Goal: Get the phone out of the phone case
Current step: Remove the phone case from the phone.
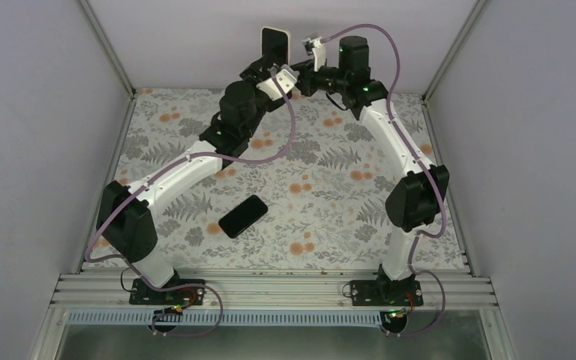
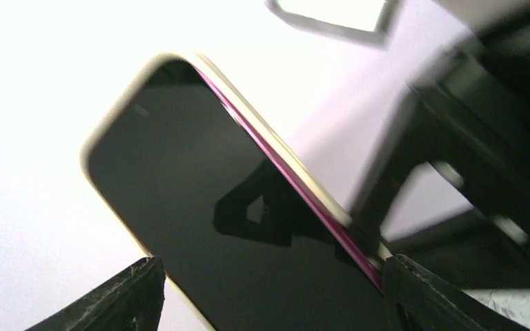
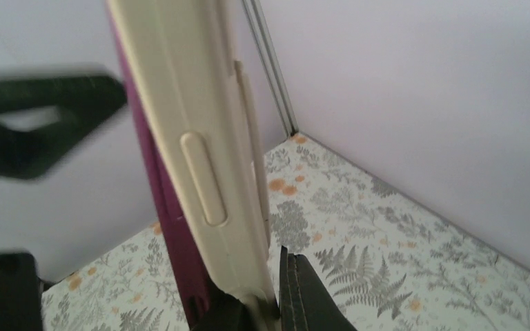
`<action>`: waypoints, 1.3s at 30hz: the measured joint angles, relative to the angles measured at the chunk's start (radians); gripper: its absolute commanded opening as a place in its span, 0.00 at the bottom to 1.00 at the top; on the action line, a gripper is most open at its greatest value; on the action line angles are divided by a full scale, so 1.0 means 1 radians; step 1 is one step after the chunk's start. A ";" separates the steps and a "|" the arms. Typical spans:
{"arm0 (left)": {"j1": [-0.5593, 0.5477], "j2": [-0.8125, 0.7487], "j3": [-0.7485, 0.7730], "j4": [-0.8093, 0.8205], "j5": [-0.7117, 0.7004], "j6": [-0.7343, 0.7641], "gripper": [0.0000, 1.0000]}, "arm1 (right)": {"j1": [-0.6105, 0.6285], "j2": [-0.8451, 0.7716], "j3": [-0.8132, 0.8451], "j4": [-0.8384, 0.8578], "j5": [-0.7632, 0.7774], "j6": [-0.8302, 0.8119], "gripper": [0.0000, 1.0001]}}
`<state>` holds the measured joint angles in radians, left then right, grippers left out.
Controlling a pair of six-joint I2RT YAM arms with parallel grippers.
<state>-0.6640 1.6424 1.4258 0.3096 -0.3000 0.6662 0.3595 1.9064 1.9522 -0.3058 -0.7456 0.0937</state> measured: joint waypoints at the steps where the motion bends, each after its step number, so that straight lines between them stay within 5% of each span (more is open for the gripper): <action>1: 0.006 -0.002 0.009 -0.005 0.010 -0.012 0.78 | 0.000 0.002 0.000 -0.013 0.000 -0.003 0.03; 11: 0.047 -0.019 0.058 -0.035 0.039 -0.039 0.79 | 0.000 0.014 -0.003 -0.086 0.006 -0.013 0.03; 24: 0.028 -0.035 0.042 -0.239 0.267 -0.045 0.87 | 0.000 0.014 -0.003 -0.093 0.041 -0.014 0.03; 39: 0.046 0.035 0.041 -0.228 0.198 -0.002 0.86 | 0.000 0.014 -0.003 -0.093 0.049 -0.014 0.03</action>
<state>-0.6182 1.6779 1.4670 0.0814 -0.1020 0.6640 0.3599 1.9202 1.9491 -0.3985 -0.6964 0.0795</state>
